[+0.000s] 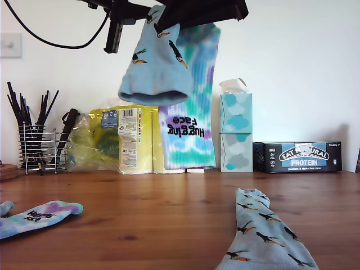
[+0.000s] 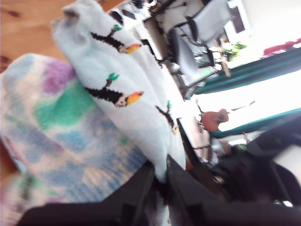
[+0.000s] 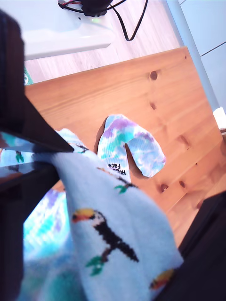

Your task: Pair up the socks based on colour and pattern, by placing each sock on top of its pair

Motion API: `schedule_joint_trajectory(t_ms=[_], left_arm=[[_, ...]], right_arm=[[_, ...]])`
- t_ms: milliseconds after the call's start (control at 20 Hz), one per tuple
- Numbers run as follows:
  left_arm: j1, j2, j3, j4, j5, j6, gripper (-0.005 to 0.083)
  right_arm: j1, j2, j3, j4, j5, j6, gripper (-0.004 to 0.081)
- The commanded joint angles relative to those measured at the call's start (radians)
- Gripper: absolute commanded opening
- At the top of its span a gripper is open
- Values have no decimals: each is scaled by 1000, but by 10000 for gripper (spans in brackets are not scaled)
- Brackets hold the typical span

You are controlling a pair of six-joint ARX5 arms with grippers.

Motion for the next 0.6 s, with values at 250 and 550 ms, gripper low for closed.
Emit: schedule_joint_trajectory(t_ms=[250,550], left_arm=[[38,-26,12,-158,-200,127,168],[77,-26,12,-252,-422,238,270]], right_arm=[[10,5,0,-97,-9,62,-13],[9,-2,10,-104,-58,206,-13]])
